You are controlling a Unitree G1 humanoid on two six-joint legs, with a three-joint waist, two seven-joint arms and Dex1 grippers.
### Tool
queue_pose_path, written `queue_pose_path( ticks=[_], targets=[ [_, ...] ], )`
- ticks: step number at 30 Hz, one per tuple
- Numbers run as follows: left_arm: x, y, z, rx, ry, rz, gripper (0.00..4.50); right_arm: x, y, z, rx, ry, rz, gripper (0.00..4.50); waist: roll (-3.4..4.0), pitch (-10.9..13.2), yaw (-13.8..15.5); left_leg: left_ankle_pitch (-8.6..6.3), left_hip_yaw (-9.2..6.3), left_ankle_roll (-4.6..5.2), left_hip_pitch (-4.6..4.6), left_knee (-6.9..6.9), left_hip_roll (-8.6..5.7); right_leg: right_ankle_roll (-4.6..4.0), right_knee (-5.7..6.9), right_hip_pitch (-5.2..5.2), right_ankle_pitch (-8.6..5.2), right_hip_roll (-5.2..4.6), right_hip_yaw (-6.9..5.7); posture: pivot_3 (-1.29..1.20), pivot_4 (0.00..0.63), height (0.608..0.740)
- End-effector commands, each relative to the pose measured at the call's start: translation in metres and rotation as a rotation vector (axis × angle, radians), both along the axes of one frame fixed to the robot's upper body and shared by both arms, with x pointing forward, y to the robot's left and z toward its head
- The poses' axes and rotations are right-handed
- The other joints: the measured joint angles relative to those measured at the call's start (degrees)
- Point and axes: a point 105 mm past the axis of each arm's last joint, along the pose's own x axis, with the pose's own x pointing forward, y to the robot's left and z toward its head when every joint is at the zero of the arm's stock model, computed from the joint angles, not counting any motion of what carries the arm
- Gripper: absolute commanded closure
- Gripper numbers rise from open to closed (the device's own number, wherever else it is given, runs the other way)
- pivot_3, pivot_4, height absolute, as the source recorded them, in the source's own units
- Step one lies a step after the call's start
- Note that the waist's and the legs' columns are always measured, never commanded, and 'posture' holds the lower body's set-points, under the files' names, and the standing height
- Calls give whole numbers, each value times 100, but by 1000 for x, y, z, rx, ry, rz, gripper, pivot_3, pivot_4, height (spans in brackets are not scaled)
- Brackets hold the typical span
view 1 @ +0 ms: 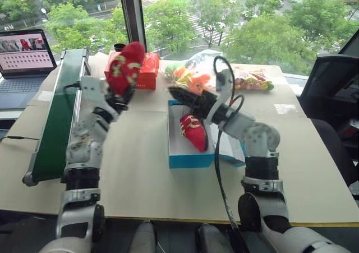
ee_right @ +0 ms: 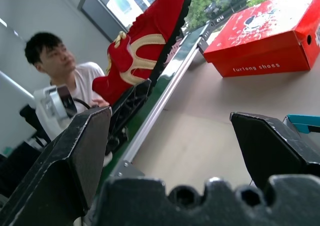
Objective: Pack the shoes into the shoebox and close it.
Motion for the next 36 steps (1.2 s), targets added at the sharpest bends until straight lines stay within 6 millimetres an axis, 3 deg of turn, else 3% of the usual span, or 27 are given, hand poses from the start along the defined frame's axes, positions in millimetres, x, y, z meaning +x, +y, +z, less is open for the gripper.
queue_pose_path(
  ticks=[1,6,11,14,20,25,26,27,32,36],
  targets=[
    [-22,-36,25,24,-65,-135,1956,4,-14,16,108,40,-28,0,1,0,-55,0,0,0,3,1,0,0,0,0,0,1,2,0,150,739],
    [-41,-67,24,-5,-18,-253,1956,8,-33,26,196,56,-75,0,3,0,-160,0,1,2,6,0,-1,1,-1,1,0,2,6,0,150,739],
    [-49,-78,18,17,11,-303,1956,8,-42,34,206,37,-97,0,6,0,-181,-1,2,7,6,-1,-1,1,-1,0,-1,4,8,0,150,739],
    [-47,-78,16,17,24,-299,1956,6,-41,37,187,16,-103,668,6,0,-164,-1,2,7,5,1,-3,1,-4,2,-1,3,8,0,150,739],
    [-43,-71,15,21,30,-262,1956,0,-34,37,137,-19,-83,2721,6,0,-157,-1,1,8,3,-1,-3,2,-7,1,-1,3,8,0,150,739],
    [-43,-69,14,25,32,-251,1956,-7,-35,39,98,-61,-66,2721,6,0,-152,-1,1,7,3,0,-3,2,-7,1,-2,3,8,0,150,739],
    [-43,-69,14,25,31,-252,1956,-8,-35,40,92,-68,-62,2178,6,0,-152,-1,1,8,3,0,-3,2,-7,1,-2,3,8,0,150,739],
    [-43,-69,15,24,30,-253,1956,-8,-35,40,87,-72,-60,2030,6,0,-152,-1,1,8,3,0,-3,2,-7,1,-2,3,8,0,150,739],
    [-43,-69,16,21,28,-254,1956,-12,-34,48,94,-100,-42,304,7,0,-156,-1,1,8,3,-1,-3,2,-8,1,-2,3,8,0,150,739],
    [-43,-71,16,21,30,-257,1956,-14,-36,53,114,-114,-34,304,7,0,-160,-1,2,8,3,-1,-2,3,-8,1,-2,3,9,0,150,739]
  ],
)
